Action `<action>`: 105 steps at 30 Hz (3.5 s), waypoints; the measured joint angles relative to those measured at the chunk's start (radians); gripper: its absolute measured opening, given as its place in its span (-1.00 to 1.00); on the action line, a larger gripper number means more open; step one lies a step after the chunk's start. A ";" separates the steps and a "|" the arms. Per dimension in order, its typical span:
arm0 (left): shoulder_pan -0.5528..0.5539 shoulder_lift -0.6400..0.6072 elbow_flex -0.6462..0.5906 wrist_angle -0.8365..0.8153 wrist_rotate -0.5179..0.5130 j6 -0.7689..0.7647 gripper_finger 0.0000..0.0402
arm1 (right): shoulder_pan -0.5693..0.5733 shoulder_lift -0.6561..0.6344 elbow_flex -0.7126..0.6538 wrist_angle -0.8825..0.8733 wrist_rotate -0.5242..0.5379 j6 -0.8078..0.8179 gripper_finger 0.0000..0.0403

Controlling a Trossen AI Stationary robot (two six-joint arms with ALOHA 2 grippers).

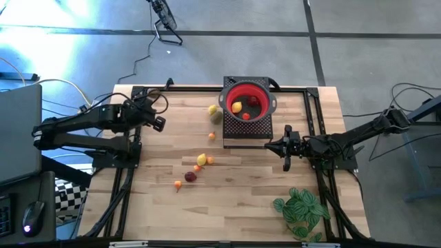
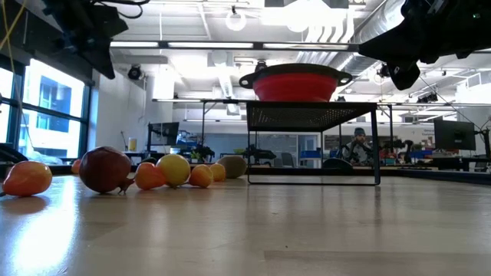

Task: Pick & Place Fruit
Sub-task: Put the orange pear into the red strainer bowl on the shelf

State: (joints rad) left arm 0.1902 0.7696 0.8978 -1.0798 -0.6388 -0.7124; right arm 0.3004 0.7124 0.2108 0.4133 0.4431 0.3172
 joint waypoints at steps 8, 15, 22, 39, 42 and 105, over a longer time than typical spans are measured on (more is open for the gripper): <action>0.000 0.013 0.000 -0.040 0.073 -0.003 -1.00 | 0.000 0.000 0.000 0.000 0.001 -0.007 -0.99; 0.000 0.019 0.000 -0.060 0.056 -0.004 -1.00 | 0.000 0.000 0.000 0.000 0.003 -0.006 -0.99; 0.014 0.020 0.000 -0.103 -0.022 -0.077 -1.00 | 0.000 0.000 0.000 0.000 0.003 -0.006 -0.99; 0.502 0.095 0.000 0.076 0.312 0.347 -1.00 | 0.000 0.000 0.000 0.000 0.001 -0.002 -0.99; 0.586 0.115 0.000 0.085 0.403 0.375 -1.00 | 0.000 0.000 0.000 0.000 0.001 -0.001 -0.99; 0.732 0.391 -0.062 0.075 0.341 0.359 0.12 | 0.000 0.000 0.000 -0.024 0.003 0.000 -0.99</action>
State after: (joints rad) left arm 0.9224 1.1603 0.8356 -1.0048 -0.2981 -0.3534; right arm 0.3004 0.7125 0.2108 0.3894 0.4461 0.3168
